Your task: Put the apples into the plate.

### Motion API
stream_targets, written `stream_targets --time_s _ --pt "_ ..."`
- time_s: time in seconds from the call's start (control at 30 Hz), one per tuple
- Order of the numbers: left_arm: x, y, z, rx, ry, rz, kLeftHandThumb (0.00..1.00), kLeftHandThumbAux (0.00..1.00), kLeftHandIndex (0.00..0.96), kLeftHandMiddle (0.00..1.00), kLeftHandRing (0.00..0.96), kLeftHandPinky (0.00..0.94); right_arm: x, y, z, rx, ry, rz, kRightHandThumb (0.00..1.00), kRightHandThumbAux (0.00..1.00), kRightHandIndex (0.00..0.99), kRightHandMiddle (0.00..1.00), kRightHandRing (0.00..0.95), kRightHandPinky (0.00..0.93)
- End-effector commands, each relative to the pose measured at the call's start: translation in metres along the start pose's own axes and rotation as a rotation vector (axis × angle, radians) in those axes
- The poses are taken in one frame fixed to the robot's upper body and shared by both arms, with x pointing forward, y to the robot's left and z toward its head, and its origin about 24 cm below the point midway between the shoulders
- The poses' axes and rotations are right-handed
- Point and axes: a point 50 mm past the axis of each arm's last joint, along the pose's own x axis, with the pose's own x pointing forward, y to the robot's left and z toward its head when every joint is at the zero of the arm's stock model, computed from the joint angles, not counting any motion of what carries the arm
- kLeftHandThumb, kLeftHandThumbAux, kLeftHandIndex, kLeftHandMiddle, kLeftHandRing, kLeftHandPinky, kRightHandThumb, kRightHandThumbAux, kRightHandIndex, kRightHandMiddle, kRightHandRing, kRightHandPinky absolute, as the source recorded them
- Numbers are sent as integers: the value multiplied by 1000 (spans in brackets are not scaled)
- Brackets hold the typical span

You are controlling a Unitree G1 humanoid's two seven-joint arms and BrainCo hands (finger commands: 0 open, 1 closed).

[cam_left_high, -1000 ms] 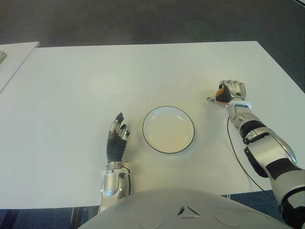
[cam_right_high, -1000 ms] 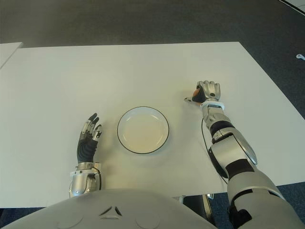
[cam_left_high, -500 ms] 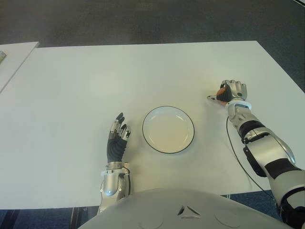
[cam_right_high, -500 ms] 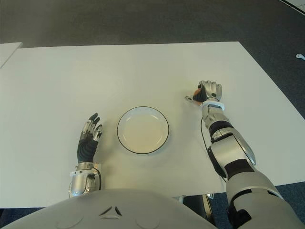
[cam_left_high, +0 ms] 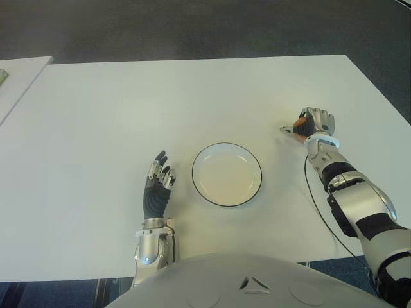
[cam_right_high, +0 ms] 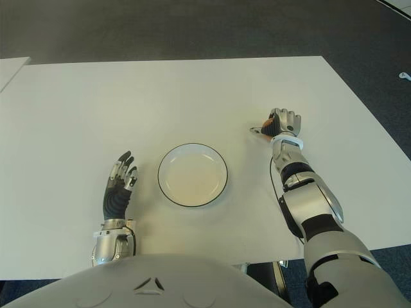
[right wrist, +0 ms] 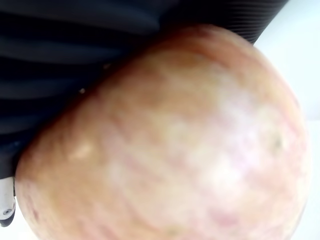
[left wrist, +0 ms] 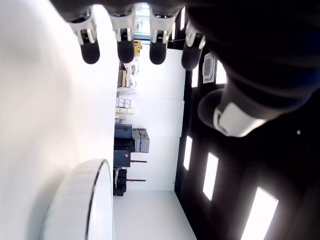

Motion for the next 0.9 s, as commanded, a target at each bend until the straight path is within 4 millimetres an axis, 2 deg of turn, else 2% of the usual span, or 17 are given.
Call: stream_targets --time_s 0.03,0.13,0.27,0.43,0.67,0.9 --pt "0 2 -4 -13 9 3 45 595 126 62 31 58 -43 63 -29 -49 113 326 705 720 437 625 601 593" --pt "1 1 -6 -22 9 6 49 597 132 68 37 67 -28 46 -23 -46 78 272 707 720 437 633 608 598" --pt "2 0 -6 -23 9 3 54 596 136 72 42 74 -20 35 -16 -49 47 232 708 719 438 633 611 601" --pt "4 -4 -6 -8 23 -17 53 577 139 73 41 70 -1 7 -3 -33 -19 133 711 718 440 679 666 685" --pt "5 -8 -5 -7 30 -22 67 546 143 75 44 78 10 -15 1 -11 -70 49 712 716 441 769 754 772" --pt "3 -9 -3 1 33 -20 81 536 144 79 47 84 23 -46 13 39 -148 -61 712 716 441 858 825 841"
